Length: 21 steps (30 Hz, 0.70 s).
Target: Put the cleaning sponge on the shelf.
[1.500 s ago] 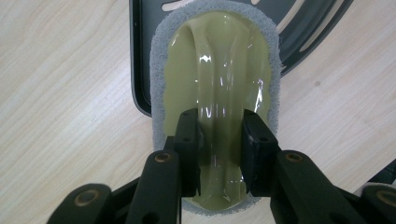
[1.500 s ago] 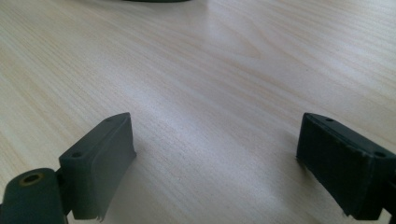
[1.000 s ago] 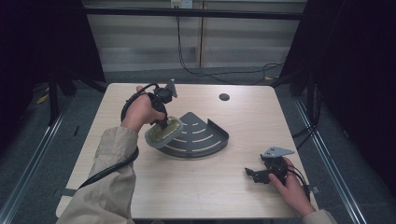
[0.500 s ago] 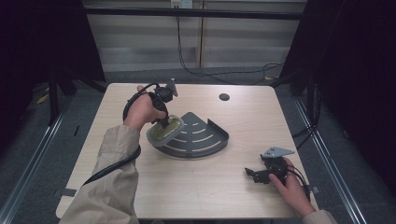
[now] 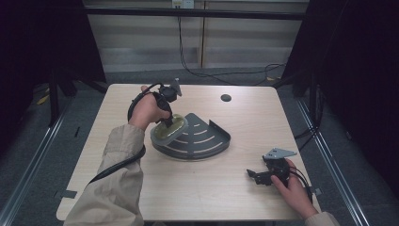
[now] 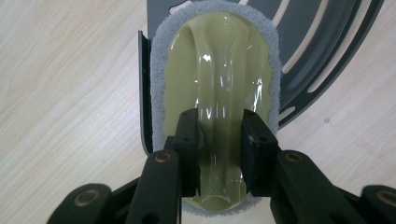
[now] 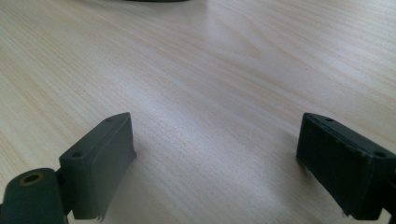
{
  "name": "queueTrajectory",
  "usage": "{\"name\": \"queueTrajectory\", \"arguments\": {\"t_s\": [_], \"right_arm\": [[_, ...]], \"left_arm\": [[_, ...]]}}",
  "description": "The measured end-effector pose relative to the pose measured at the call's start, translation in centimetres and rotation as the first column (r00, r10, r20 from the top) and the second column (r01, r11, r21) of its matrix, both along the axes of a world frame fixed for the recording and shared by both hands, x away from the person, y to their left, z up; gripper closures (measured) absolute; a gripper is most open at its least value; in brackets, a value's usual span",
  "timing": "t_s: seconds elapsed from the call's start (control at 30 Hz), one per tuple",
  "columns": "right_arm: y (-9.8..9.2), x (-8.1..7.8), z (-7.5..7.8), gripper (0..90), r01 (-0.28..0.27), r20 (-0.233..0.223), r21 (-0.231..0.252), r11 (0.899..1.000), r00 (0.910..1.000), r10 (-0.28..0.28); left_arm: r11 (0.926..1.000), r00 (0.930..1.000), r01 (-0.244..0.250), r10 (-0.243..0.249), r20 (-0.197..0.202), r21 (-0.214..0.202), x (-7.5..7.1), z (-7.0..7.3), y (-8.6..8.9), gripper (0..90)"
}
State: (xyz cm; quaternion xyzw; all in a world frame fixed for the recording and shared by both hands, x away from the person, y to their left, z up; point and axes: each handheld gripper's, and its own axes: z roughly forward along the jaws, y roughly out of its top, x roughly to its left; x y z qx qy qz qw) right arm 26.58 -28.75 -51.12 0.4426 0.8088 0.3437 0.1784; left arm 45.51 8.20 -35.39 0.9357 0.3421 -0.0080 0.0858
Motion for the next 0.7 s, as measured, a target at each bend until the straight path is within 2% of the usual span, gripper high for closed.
{"name": "queueTrajectory", "arguments": {"t_s": [0.37,0.7], "right_arm": [[0.0,0.0,0.0,10.6,0.001,-0.001,0.002,1.000,1.0000,-0.001],[0.0,0.0,0.0,10.6,0.000,0.000,0.002,1.000,1.0000,0.000]], "left_arm": [[1.0000,1.0000,0.005,-0.005,-0.007,0.007,0.4,-0.8,-1.0,71.2],[0.9999,1.0000,0.002,-0.002,0.005,0.010,0.7,-1.9,-1.7,71.2]]}}
